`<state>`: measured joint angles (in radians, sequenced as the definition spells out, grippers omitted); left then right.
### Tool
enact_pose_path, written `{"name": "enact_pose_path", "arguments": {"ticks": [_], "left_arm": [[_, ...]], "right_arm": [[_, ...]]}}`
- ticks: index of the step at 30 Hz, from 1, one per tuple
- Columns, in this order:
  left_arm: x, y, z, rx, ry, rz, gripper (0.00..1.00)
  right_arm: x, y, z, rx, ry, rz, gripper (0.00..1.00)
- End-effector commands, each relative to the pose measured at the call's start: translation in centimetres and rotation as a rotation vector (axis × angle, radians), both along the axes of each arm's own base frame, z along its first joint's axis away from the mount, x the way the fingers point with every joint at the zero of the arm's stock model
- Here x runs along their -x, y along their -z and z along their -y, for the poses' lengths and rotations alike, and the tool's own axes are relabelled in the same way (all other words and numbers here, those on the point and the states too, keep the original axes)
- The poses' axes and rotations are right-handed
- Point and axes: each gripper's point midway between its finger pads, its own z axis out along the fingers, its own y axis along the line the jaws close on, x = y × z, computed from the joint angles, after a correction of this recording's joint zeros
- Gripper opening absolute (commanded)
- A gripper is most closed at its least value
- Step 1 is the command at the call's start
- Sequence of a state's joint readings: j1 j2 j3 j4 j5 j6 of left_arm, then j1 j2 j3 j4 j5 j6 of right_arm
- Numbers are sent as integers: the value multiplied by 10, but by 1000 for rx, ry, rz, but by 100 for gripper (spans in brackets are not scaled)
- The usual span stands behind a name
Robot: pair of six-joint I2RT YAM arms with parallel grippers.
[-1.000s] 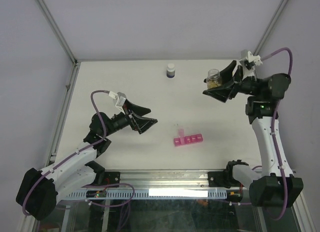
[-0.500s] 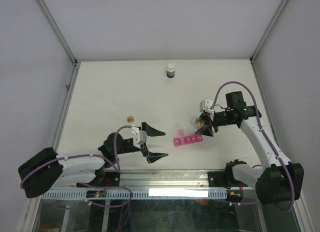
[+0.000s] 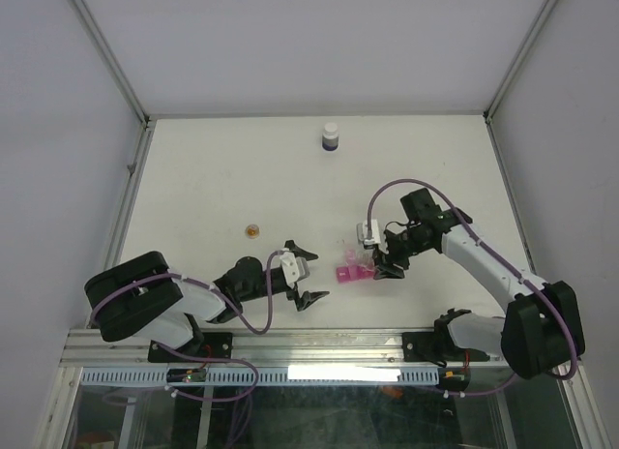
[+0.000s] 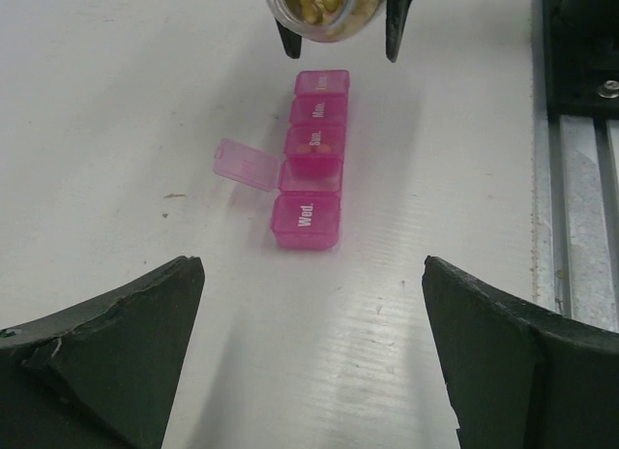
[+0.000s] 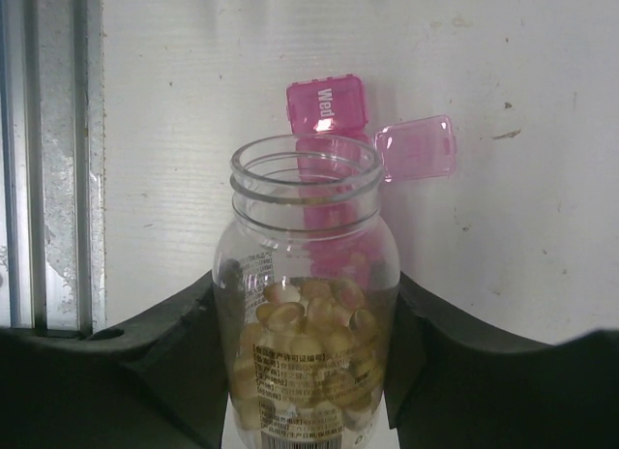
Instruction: Sort the pills into containers
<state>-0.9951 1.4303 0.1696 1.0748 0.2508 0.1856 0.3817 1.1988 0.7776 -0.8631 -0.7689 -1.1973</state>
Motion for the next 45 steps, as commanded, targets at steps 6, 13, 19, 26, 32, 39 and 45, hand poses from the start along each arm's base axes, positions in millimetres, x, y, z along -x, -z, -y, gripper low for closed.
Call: {"name": "enact_pose_path", "arguments": {"ticks": [6, 13, 19, 26, 32, 39, 45], "left_arm": [[-12, -12, -6, 54, -83, 55, 99], [-6, -20, -13, 84, -79, 57, 99], [-3, -19, -17, 87, -80, 42, 99], [-1, -19, -21, 86, -85, 35, 99], [0, -20, -21, 89, -83, 31, 99], [1, -20, -22, 89, -82, 26, 99], [1, -21, -23, 93, -82, 26, 99]], "right_arm": [[-15, 12, 1, 136, 49, 38, 0], [-16, 23, 3, 198, 61, 32, 0], [-15, 31, 4, 252, 57, 30, 0], [-14, 34, 5, 279, 57, 33, 0], [-14, 36, 7, 311, 57, 39, 0], [-13, 37, 7, 328, 56, 44, 0], [-14, 38, 8, 353, 59, 49, 0]]}}
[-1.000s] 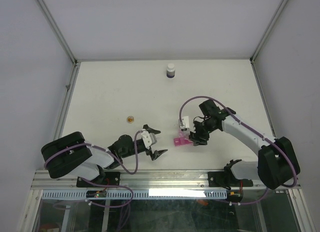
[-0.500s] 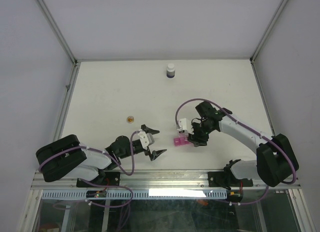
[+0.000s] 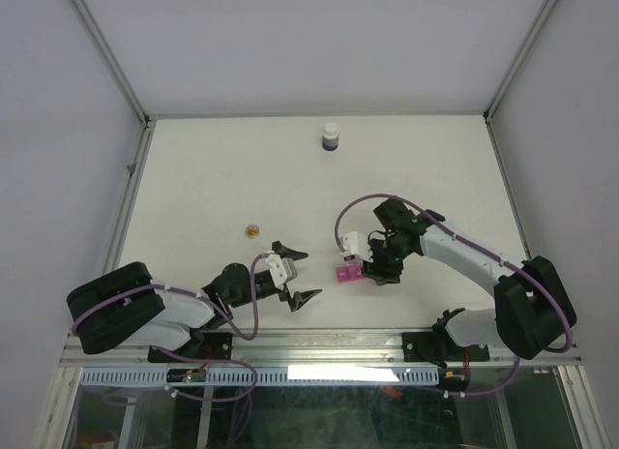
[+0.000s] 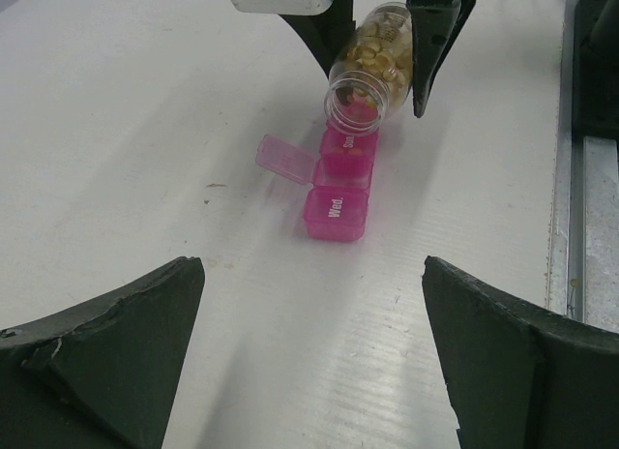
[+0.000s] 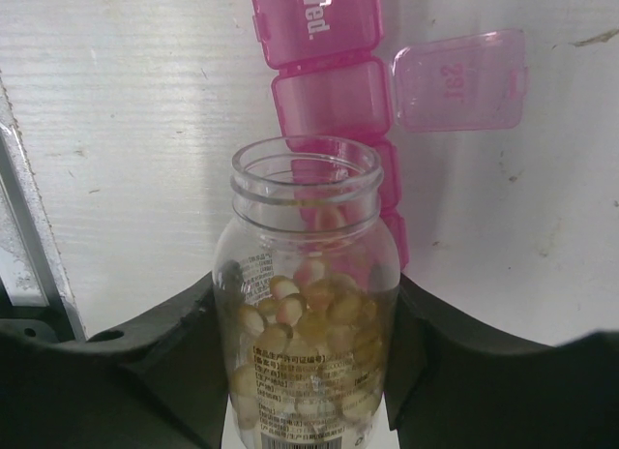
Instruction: Sort the pills into containers
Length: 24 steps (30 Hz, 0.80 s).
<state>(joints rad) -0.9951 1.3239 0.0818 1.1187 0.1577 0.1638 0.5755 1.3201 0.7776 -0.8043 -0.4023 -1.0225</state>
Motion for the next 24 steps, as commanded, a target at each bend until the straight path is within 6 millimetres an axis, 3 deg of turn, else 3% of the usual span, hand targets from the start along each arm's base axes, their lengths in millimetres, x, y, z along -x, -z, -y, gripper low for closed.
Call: {"name": "enact_pose_path", "arguments": {"ticks": [1, 24], "left_arm": [[5, -9, -1, 37, 13, 7, 99], [6, -6, -1, 30, 14, -3, 99]], "right_arm": [[-12, -7, -6, 9, 9, 47, 0], [-13, 0, -1, 109, 19, 58, 0]]}}
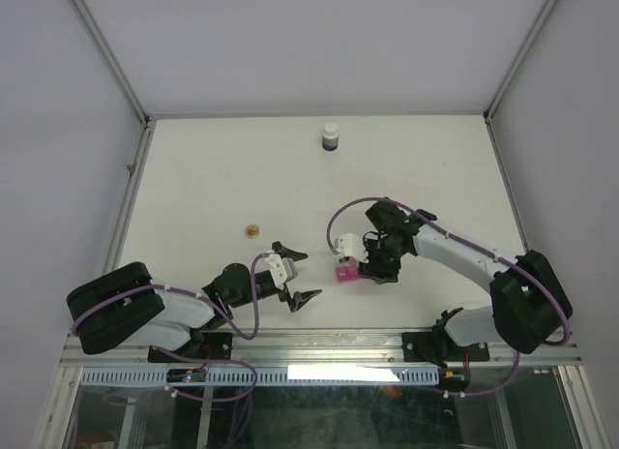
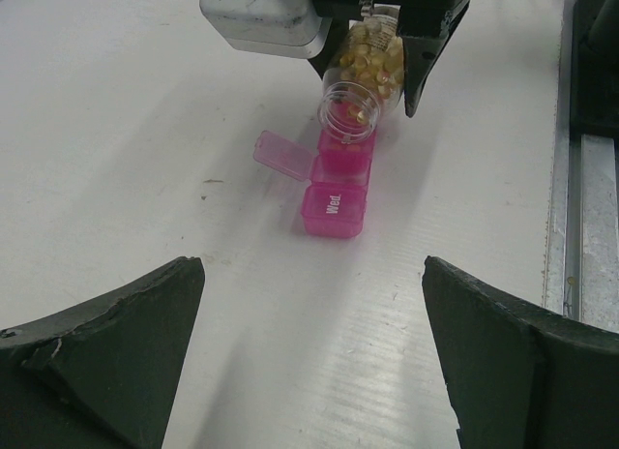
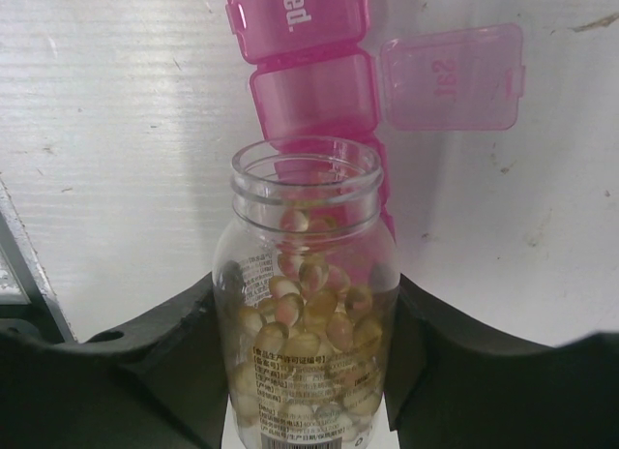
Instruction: Sort the pills into containers
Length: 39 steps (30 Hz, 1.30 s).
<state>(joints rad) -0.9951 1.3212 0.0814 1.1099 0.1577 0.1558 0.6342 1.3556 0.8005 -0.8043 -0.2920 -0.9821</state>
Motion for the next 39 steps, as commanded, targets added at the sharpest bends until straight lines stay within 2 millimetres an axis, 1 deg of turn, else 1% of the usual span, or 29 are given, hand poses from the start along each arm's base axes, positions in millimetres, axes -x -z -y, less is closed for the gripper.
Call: {"name": "enact_pose_path", "arguments": {"ticks": [1, 22, 34, 39], "left_arm": [[5, -8, 0, 33, 15, 9, 99], [5, -10, -2, 36, 9, 4, 99], [6, -11, -2, 39, 10, 4, 99], [6, -10, -3, 39, 10, 2, 99]], "right_arm": [[-8, -5, -4, 16, 18, 26, 0], [-5, 1, 0, 113, 16, 23, 0], [0, -11, -1, 82, 5, 38, 0], [-2, -12, 1, 97, 10, 50, 0]]}}
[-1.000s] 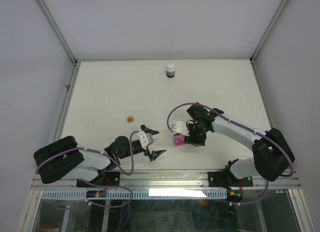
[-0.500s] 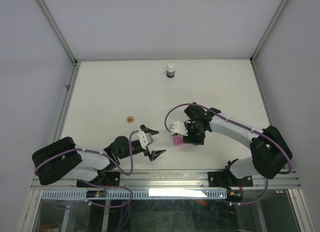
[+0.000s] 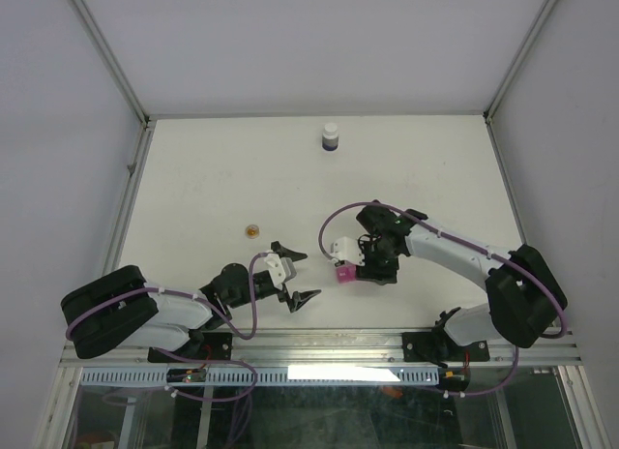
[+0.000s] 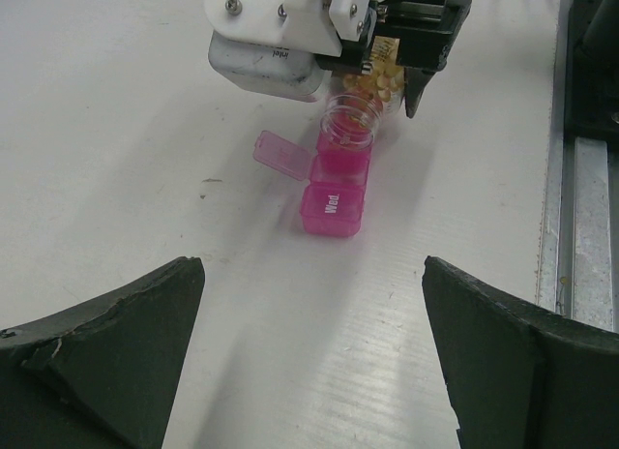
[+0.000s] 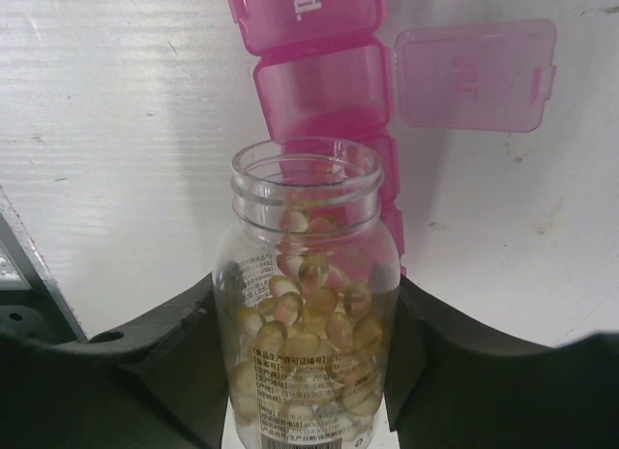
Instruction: Sort the pills into containers
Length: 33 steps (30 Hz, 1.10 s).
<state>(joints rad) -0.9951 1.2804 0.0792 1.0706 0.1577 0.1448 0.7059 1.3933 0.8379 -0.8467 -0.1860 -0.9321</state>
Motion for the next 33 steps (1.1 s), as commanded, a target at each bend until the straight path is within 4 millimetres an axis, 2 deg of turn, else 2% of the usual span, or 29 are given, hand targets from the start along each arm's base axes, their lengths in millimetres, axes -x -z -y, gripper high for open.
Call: {"name": "enact_pose_path", "arguments": {"ticks": [1, 33], "left_arm": [[4, -8, -1, 35, 10, 11, 99], [6, -10, -4, 46, 8, 18, 99]], "right_arm": [[-4, -12, -1, -5, 14, 37, 0], [-14, -13, -3, 82, 10, 56, 0]]}}
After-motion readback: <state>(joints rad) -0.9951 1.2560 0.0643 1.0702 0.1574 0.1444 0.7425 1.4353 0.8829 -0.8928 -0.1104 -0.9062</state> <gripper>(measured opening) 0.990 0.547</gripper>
